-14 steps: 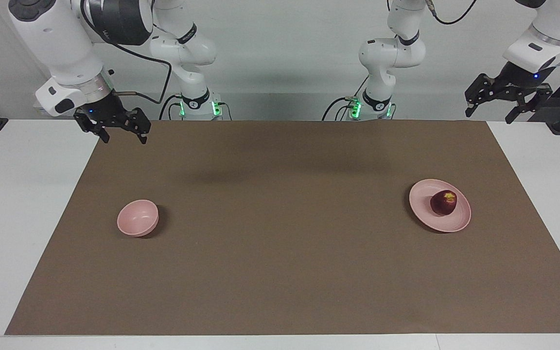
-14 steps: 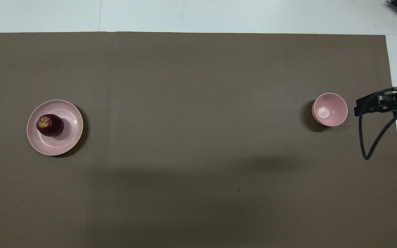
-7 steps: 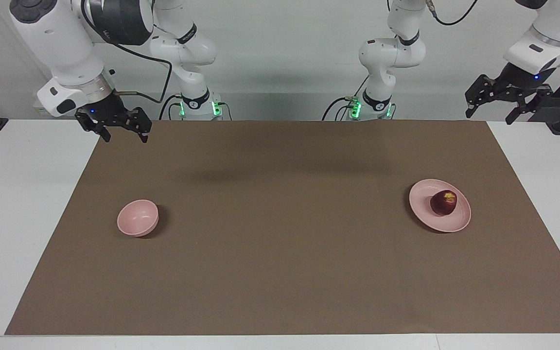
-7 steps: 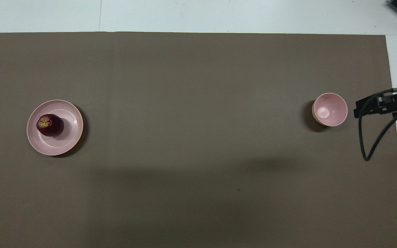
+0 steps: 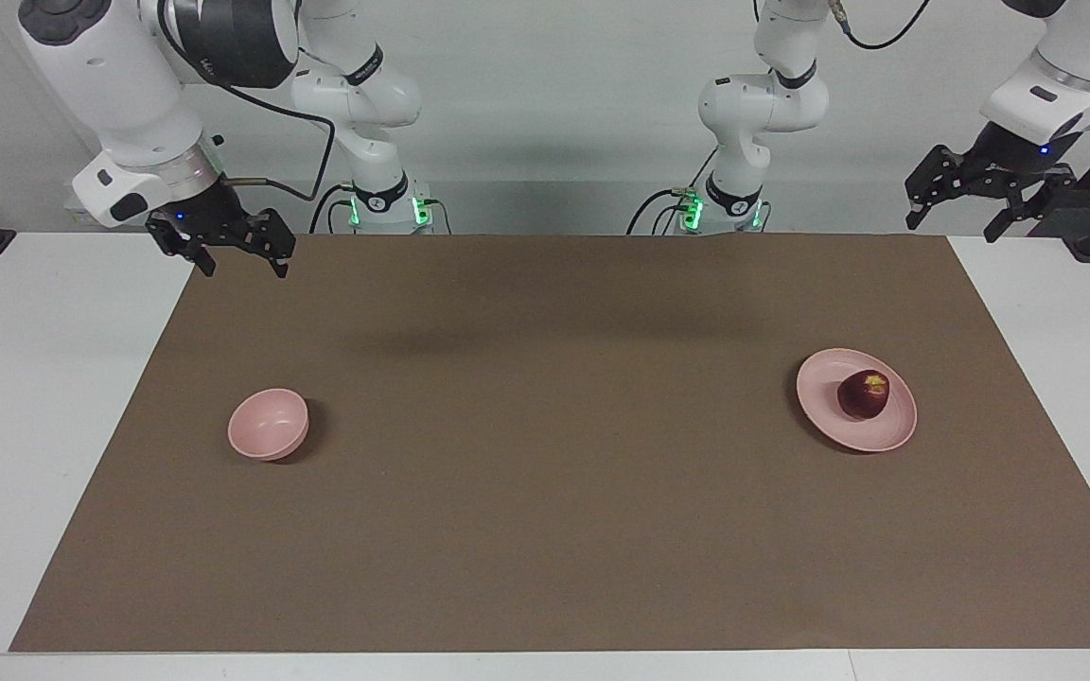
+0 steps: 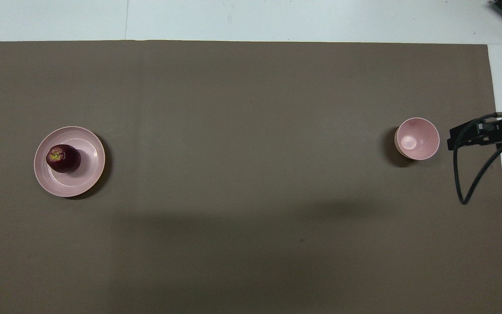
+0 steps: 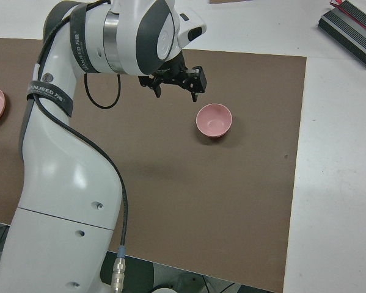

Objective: Move apple from plate to bowl

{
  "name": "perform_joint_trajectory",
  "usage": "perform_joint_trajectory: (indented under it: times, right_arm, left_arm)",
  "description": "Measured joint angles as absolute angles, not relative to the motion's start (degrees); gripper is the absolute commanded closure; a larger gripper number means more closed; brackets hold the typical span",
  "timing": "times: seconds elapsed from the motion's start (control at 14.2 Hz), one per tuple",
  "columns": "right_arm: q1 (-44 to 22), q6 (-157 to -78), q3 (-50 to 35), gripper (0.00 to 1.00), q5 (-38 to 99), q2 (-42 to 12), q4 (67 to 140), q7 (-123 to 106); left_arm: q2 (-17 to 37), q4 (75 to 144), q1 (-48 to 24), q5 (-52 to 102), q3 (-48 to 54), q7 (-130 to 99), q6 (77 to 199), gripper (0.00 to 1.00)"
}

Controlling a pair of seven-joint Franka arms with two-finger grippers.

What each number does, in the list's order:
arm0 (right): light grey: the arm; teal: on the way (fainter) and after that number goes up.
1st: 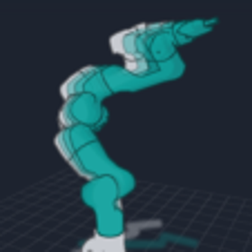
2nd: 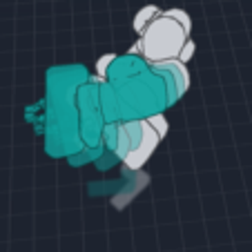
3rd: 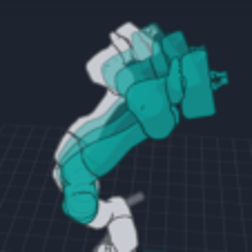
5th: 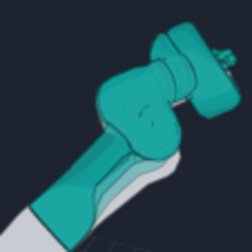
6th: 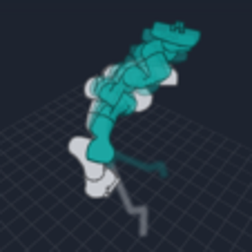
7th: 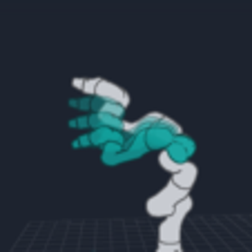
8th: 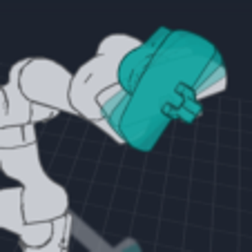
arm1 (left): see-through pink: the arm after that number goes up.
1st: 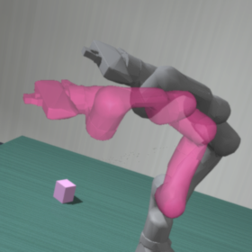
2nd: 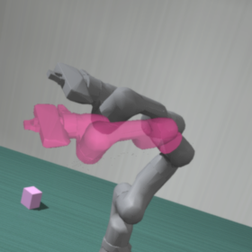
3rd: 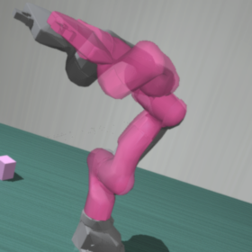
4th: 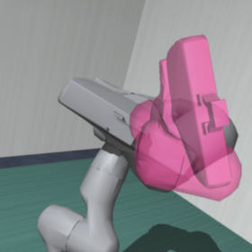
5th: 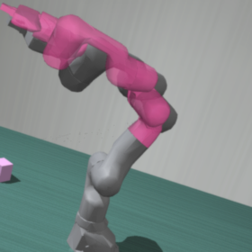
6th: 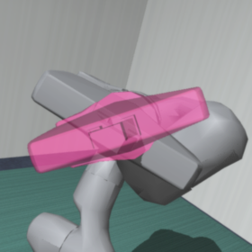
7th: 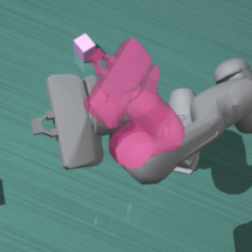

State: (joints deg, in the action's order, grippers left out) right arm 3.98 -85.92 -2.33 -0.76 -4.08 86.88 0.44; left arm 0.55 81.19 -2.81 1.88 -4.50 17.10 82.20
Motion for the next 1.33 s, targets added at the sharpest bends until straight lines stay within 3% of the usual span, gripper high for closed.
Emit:
perform_joint_trajectory:
  times: [1.33]
  right_arm:
    - [4.1, -85.2, -2.3, 0.0, -0.8, -3.9, 87.1, 0.4]
  left_arm:
    - [0.5, 83.3, -2.7, 1.9, -4.6, 17.4, 87.4, 0.0]
